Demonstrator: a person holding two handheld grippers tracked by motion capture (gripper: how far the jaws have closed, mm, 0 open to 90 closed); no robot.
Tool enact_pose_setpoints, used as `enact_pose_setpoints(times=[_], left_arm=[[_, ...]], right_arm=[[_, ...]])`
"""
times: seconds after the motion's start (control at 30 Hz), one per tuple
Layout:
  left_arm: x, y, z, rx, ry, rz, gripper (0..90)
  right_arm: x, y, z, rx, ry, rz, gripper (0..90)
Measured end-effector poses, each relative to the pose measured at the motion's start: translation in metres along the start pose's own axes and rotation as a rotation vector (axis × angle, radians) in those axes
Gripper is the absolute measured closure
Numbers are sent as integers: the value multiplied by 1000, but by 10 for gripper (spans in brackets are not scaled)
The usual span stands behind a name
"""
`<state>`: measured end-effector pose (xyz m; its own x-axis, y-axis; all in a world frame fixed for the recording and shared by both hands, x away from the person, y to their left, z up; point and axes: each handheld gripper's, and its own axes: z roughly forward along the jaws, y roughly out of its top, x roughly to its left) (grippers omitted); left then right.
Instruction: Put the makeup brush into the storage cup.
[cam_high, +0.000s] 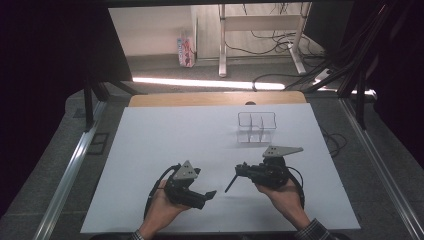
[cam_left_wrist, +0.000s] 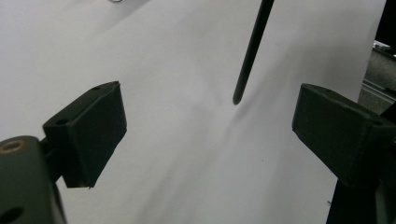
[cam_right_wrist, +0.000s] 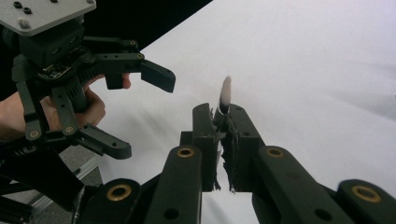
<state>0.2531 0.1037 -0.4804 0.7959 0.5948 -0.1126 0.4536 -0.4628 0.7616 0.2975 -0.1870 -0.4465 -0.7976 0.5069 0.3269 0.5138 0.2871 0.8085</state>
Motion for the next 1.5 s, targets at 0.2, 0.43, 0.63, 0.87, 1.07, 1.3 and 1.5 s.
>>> enact_pose_setpoints(times=[0.2,0.43,0.63,0.87,1.07,1.3,1.5], left_arm=[[4,-4,-4,35,8,1,56],[12,-9,-10,55,29,-28,23],[19,-13,-19,65,40,-68,8],[25,-21,-28,69,81,-76,8],[28,-30,-35,61,117,-49,5],[35,-42,-43,65,143,-67,1],[39,-50,-50,63,159,-79,1]], right_arm=[[-2,-1,-4,1,-22,-20,837],[-3,-2,-10,-3,-52,-46,837],[-6,-2,-16,-11,-71,-52,836],[-9,-3,-22,-16,-92,-57,836],[-12,-2,-27,-24,-102,-60,836],[-16,-1,-33,-34,-119,-59,836],[-19,0,-38,-49,-136,-53,836]])
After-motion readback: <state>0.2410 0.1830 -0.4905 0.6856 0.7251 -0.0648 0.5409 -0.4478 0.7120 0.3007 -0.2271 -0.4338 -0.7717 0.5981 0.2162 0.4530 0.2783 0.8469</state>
